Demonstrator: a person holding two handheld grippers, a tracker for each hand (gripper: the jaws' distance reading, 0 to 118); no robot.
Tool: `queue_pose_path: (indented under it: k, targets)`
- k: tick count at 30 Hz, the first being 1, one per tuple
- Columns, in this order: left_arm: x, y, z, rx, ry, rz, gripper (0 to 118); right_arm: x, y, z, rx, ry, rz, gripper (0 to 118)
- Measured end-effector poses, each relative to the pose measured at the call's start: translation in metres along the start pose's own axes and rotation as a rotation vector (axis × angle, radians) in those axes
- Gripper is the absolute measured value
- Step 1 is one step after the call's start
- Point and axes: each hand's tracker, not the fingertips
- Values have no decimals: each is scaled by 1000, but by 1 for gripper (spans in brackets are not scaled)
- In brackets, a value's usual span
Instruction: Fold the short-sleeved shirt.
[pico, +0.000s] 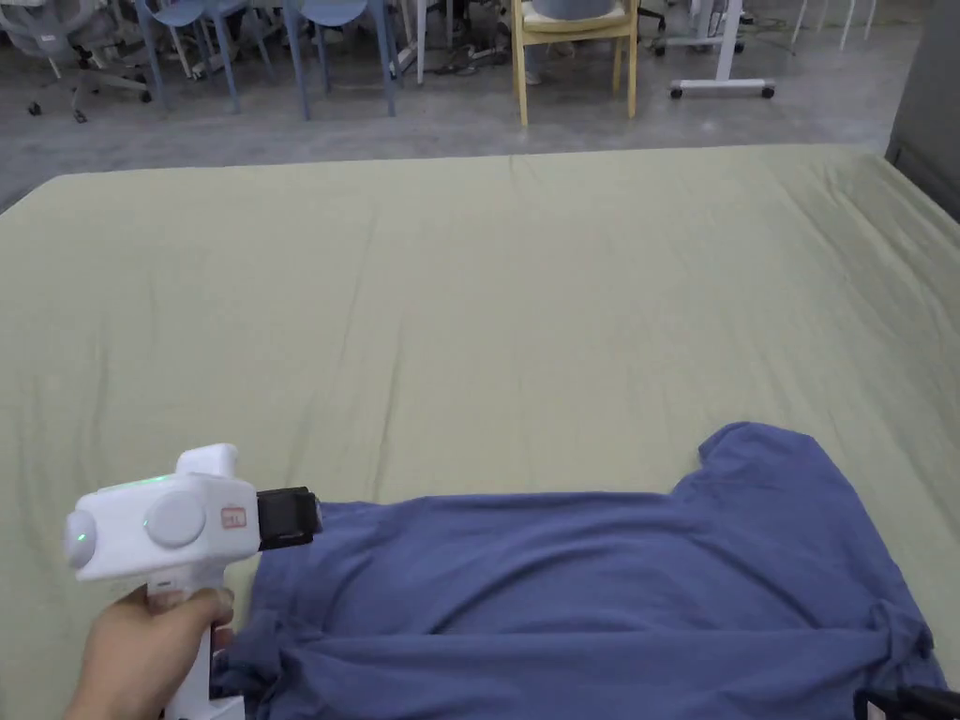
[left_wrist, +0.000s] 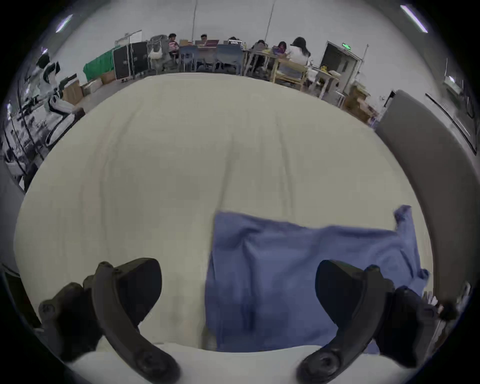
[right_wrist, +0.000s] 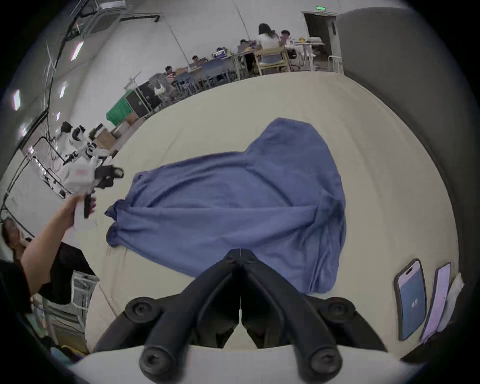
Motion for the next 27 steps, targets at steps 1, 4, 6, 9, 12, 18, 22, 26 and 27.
queue_pose_path:
  k: [1,4,6,9,12,18,22,26,27]
  targets:
    - [3,5,-13,-34,1,15,118,3,-2,1,-5,-4,-7,2]
    - [8,3,-51,-129,79,-40,118,9,-6,6,-19,-28,-34,2]
    - [10,2,-70,-163,138,-96,109,16,-6,7,-28,-47,-46,2]
    - [18,1,-53,-98,92,-30,41,39,4,1,-45,-90,-39,2]
    - [23,6,-28,-54,108,-69,5,53,35,-12,-38,-123,3,2]
    - [1,20,16,1,-86,0,5,89,149,-86,-36,-136,26,18]
    - [8,19,31,6,-86,-59,5,115,202,-147,-106,-164,-18,115]
    - [10,10,41,20,-93,-54,5,124,202,-208,-265,-291,-115,116]
    - [9,8,42,21,-92,-52,5,124,201,-214,-263,-296,-104,113]
